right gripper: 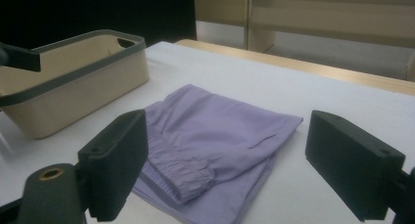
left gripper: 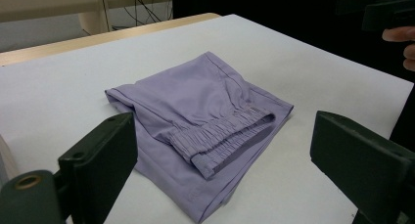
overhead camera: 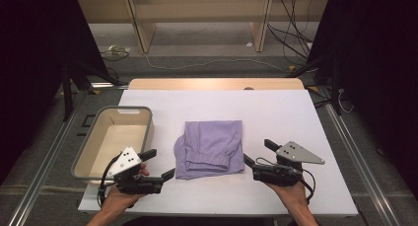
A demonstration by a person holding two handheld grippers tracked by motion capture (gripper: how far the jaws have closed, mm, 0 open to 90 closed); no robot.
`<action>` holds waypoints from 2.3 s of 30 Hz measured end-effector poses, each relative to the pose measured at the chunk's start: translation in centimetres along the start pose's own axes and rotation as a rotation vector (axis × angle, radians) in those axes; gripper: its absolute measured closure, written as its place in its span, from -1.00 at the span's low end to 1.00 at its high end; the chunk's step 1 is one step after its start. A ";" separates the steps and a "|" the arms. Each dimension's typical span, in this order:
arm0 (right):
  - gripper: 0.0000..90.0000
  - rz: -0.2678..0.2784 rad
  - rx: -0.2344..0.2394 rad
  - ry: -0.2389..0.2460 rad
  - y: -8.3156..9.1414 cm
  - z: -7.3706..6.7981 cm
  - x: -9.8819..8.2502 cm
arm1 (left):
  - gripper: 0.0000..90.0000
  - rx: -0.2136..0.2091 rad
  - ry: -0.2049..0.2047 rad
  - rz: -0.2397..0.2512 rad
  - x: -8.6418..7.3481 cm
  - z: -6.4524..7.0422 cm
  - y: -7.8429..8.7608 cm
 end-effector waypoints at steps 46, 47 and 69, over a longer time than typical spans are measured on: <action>-0.58 -0.051 -0.023 -0.007 -2.8 1.6 0.8 | -0.77 0.002 0.078 -0.156 -0.9 1.1 -2.9; -0.57 -0.058 -0.022 -0.008 -3.1 1.8 0.9 | -0.77 0.002 0.086 -0.168 -1.0 1.1 -3.2; -0.55 -0.102 -0.049 -0.014 -5.8 3.7 1.1 | -0.75 0.039 0.179 -0.286 -2.0 0.6 -5.3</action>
Point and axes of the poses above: each handheld gripper's, and its own axes: y roughly backward along the jaws, x roughly out of its top, z roughly to its right, the point moved 3 cm from there along -y, roughly forward along the jaws, and after that the axes turned 2 degrees about x, right-handed, at the moved point
